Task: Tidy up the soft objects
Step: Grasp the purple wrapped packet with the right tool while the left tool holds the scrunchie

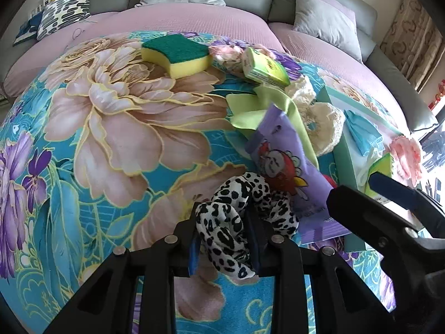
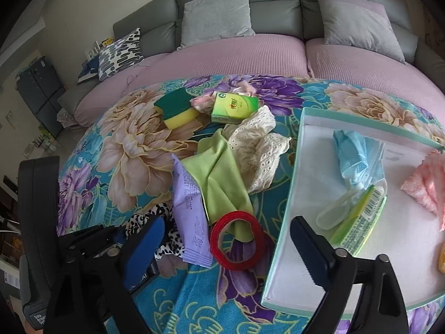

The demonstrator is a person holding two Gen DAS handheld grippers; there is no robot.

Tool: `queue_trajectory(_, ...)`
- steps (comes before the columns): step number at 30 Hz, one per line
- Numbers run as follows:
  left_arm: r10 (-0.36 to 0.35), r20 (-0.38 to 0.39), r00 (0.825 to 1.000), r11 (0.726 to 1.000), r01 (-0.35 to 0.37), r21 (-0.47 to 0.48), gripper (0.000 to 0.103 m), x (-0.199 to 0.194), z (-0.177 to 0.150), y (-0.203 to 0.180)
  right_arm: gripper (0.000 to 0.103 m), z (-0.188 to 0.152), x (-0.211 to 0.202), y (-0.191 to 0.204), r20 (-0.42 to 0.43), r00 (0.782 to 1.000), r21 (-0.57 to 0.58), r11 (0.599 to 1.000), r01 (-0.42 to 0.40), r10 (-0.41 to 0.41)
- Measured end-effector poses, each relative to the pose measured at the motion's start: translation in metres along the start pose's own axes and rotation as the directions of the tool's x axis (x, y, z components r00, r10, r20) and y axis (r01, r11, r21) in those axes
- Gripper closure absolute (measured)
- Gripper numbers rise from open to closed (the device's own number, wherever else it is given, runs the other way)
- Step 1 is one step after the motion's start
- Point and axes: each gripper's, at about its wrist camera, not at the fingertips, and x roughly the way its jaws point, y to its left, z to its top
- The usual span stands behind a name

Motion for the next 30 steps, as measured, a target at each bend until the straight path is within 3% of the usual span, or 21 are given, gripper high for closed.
queue_trajectory(8,0.028,-0.004,1.000,0.999,-0.028,-0.037,0.073,0.001,0.000,0.012,0.029,-0.001,0.009,0.005,-0.031,0.998,-0.019,0.999,-0.047,0.046)
queue_trajectory(20,0.153,0.015,0.988,0.978,-0.150,-0.142,0.073,-0.006,-0.001,0.045,0.034,-0.005,0.015,0.026,-0.055,0.997,-0.116,0.991,-0.063,0.057)
queue_trajectory(24,0.175,0.021,0.984,0.969,-0.168,-0.181,0.073,-0.008,-0.002,0.056,0.036,-0.007,0.020,0.037,-0.074,0.996,-0.149,0.986,-0.070,0.059)
queue_trajectory(26,0.187,0.021,0.982,0.964,-0.179,-0.196,0.073,-0.009,-0.002,0.060,0.043,-0.009,0.023,0.043,-0.087,0.994,-0.169,0.983,-0.075,0.061)
queue_trajectory(30,0.202,0.023,0.979,0.956,-0.192,-0.223,0.073,-0.012,-0.004,0.068,0.043,-0.014,0.031,0.055,-0.116,0.992,-0.212,0.974,-0.083,0.060)
